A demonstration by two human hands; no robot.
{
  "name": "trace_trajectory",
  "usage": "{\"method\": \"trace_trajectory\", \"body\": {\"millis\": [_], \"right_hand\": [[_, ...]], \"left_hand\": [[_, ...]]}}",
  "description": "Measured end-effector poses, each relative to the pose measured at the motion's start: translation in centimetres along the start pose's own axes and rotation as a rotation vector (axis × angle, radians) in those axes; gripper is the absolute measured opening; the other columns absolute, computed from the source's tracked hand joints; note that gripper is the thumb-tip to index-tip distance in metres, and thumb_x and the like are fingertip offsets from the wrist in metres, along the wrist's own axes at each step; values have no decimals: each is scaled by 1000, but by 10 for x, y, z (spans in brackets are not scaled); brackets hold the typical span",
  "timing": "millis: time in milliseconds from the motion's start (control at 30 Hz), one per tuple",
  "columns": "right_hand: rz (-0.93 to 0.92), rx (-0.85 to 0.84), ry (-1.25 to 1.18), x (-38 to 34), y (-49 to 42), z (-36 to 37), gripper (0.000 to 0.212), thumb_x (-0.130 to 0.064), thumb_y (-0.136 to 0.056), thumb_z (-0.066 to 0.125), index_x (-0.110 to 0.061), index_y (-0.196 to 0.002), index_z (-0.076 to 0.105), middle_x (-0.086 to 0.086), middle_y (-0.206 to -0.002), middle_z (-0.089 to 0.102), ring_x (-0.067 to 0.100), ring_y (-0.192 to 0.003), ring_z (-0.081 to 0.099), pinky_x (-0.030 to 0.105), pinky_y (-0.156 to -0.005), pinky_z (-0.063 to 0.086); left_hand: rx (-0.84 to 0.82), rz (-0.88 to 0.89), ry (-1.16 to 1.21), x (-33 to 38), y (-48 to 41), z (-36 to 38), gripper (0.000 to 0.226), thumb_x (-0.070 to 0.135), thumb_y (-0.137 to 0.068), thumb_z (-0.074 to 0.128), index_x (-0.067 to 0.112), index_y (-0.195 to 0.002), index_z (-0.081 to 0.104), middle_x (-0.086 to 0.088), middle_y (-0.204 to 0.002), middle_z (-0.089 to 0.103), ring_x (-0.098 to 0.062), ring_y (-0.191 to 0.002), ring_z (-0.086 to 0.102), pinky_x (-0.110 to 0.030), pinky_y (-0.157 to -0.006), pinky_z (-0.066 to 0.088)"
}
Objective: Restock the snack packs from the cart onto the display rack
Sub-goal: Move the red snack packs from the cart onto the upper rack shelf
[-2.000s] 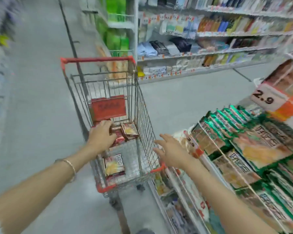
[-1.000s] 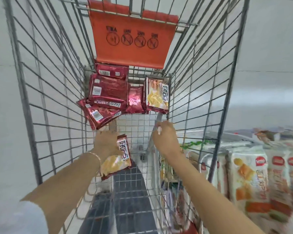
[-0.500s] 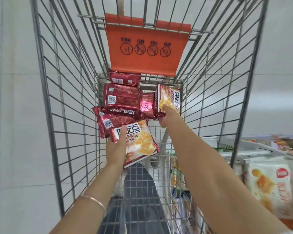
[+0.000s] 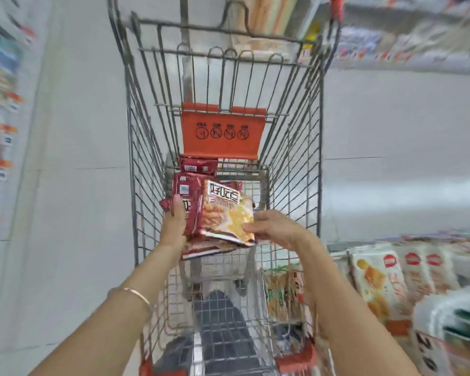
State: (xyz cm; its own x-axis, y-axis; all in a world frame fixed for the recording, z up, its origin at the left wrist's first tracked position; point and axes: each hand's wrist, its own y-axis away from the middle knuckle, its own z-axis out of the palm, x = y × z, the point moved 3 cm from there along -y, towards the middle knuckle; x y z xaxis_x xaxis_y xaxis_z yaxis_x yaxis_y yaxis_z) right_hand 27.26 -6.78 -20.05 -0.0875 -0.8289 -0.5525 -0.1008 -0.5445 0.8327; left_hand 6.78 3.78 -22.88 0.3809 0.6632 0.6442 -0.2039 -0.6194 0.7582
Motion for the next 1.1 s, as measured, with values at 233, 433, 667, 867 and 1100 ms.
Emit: {"method": "trace_trajectory", "body": {"millis": [233,433,667,867,1100], "right_hand": [[-197,107,100,-43,130,7,11,-5,-95,63,-11,-102,68,-2,-92,74,13,-86,71,23,-81,58],[-318,290,-129,-39,252,25,42,-30,-87,76,-18,-123,59,-1,-116,70,16,-108,66,43,-110,45],[-630,479,-534,-38,438,11,33,-36,-77,72,-16,-103,68,1,-96,78,15,-83,74,33,-91,56],[-820,906,-522,1,623,-9,14,-30,-93,64,-18,-97,71,-5,-87,77,10,-77,73,28,-85,57],[-945,1391,-521,93,788,-33,23,-28,-89,71,-13,-107,72,-2,-92,77,11,-79,74,21,-67,57]], "left_hand": [[-378,158,-254,67,97,-7,124,106,-56,31,37,-158,15,-4,-166,14,-30,-151,19,-58,-121,13],[-511,355,-334,122,192,-1,88,93,-75,38,36,-141,44,8,-144,50,-19,-129,51,-46,-116,27],[-955,620,-328,191,370,83,56,65,-94,39,18,-106,65,-2,-80,77,-17,-65,73,-24,-56,56],[-1270,801,-370,227,521,174,94,83,-23,81,17,-90,78,-6,-93,75,-18,-80,69,-32,-82,61],[-1496,1138,-627,216,698,291,69,68,-42,87,21,-89,71,10,-74,74,-4,-61,67,-30,-82,56]]}}
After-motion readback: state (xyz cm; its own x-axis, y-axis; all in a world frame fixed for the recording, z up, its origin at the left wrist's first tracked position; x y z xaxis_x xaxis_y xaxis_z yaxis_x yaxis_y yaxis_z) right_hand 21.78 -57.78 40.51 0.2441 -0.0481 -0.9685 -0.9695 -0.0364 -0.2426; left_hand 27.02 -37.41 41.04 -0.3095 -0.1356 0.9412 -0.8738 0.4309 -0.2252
